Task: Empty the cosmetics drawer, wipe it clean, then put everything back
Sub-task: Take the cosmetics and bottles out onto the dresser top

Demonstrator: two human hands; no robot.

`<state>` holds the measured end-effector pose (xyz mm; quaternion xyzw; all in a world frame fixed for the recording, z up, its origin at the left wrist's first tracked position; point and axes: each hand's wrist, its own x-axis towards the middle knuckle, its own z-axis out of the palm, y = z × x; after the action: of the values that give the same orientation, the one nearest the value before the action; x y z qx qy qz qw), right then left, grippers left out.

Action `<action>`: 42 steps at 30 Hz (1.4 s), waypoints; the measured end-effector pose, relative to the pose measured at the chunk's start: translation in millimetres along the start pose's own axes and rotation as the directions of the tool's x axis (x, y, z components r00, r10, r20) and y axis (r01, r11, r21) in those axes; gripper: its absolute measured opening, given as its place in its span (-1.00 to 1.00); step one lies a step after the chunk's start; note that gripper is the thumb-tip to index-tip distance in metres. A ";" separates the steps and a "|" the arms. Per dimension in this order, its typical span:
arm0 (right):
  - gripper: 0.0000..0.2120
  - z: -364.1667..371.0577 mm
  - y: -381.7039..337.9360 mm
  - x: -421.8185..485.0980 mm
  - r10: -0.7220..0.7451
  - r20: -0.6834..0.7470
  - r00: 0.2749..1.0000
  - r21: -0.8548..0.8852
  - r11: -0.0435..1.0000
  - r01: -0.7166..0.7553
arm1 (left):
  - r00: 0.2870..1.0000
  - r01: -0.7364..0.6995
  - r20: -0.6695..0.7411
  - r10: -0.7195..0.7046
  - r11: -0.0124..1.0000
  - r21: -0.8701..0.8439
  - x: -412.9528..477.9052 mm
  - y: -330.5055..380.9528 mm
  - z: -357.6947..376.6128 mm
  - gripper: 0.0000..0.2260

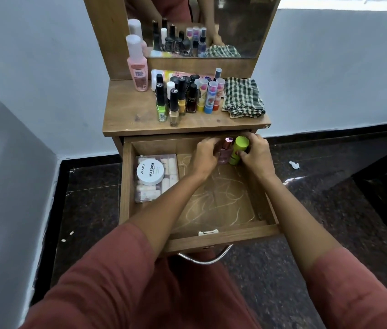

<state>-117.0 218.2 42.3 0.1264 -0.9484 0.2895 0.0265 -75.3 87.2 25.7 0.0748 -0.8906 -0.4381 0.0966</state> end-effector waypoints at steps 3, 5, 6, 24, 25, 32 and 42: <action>-0.54 2.6 2.1 1.0 -0.014 0.014 1.000 -0.058 0.998 0.014 | 1.000 0.006 0.010 -0.006 1.000 -0.006 2.0 0.3 6.1 -0.75; -0.53 3.9 3.1 1.9 -0.028 0.014 1.000 -0.098 0.995 0.029 | 1.000 0.028 0.003 -0.028 0.999 -0.017 2.1 1.2 9.9 -0.76; -0.52 4.5 3.0 2.1 -0.036 0.014 0.999 -0.119 0.992 0.037 | 0.999 0.039 -0.003 -0.039 0.999 -0.030 1.3 1.5 11.1 -0.74; -0.55 -9.7 -21.0 -24.6 -0.063 0.061 0.996 -0.047 0.997 0.065 | 0.995 0.039 -0.091 -0.048 0.995 -0.096 -34.6 5.6 -15.3 -0.67; -0.54 -11.6 -25.2 -25.5 -0.072 0.064 0.995 -0.030 0.997 0.074 | 0.994 0.026 -0.102 -0.036 0.995 -0.100 -36.0 6.8 -19.2 -0.66; -0.55 -30.2 -57.7 -23.3 -0.171 0.032 0.985 0.075 0.983 0.168 | 0.980 -0.066 -0.192 0.049 0.994 -0.085 -37.1 19.2 -58.1 -0.72; -0.51 -51.2 -95.4 -1.8 -0.233 -0.080 0.969 0.120 0.963 0.242 | 0.949 -0.095 -0.303 0.090 0.995 0.000 -14.3 42.1 -101.1 -0.75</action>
<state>-92.0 170.7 136.4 0.2311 -0.9044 0.3489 0.0838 -39.4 38.3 118.1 0.0985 -0.8644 -0.4232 0.2530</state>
